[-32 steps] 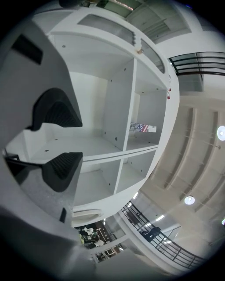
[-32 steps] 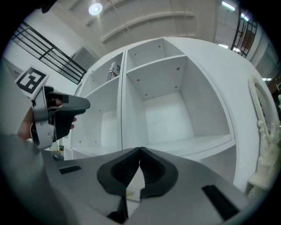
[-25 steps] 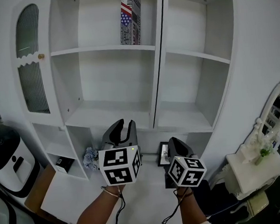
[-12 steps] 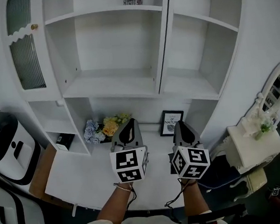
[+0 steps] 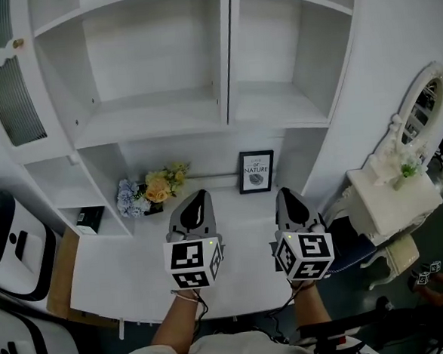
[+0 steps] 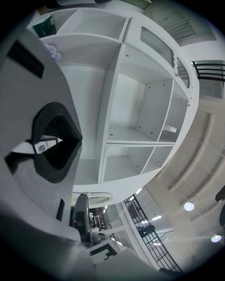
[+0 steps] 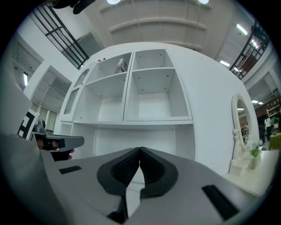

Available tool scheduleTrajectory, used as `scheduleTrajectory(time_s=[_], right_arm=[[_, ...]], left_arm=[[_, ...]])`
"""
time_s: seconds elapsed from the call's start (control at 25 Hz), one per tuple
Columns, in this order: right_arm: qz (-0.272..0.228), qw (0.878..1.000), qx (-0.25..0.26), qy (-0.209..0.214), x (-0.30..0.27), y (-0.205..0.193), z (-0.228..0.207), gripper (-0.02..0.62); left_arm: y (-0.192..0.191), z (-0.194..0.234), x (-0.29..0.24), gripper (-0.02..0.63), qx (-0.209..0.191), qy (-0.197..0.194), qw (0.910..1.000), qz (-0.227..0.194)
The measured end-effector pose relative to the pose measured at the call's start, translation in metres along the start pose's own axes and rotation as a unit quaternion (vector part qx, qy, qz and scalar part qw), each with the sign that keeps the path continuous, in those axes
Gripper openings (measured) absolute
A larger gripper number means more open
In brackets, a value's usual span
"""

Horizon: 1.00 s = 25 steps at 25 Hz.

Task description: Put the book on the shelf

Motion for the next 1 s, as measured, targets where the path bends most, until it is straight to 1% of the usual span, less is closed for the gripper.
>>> scheduleTrajectory(time_s=[0.08,0.24,0.52,0.72,0.88,1.0], right_arm=[[0.003,1.000,-0.002,0.005,0.003,-0.004,-0.006,0.021],[0.007,1.000,0.001,0.021,0.004,-0.012,-0.018,0.021],[-0.015,0.998,0.002,0.053,0.007,-0.011,-0.035,0.021],[-0.017,0.998,-0.005,0.056,0.007,-0.012,-0.042,0.021],[0.009,0.999,0.014,0.052,0.003,-0.014,-0.049,0.021],[0.013,0.999,0.005,0.053,0.001,-0.014,-0.052,0.020]], left_arm=[[-0.002,-0.001,0.003,0.008,-0.005,0.001,1.0000,0.005],[-0.005,-0.005,0.004,0.008,-0.006,0.016,0.9998,0.002],[-0.010,-0.031,0.004,0.008,-0.001,0.032,0.9995,-0.002],[-0.017,-0.037,0.007,0.008,-0.003,0.044,0.9990,0.005],[-0.017,-0.036,0.007,0.008,0.010,0.055,0.9984,0.002],[-0.018,-0.033,0.008,0.008,0.008,0.066,0.9978,0.003]])
Point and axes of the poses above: the fingertips, and each gripper's own axes: x backward along the fingers, z to its left, y out of its top, the point moved 7 cm from there along x, backward along the fingers, and after that the axes turned 10 degrees about x, right-handed, at the moved point
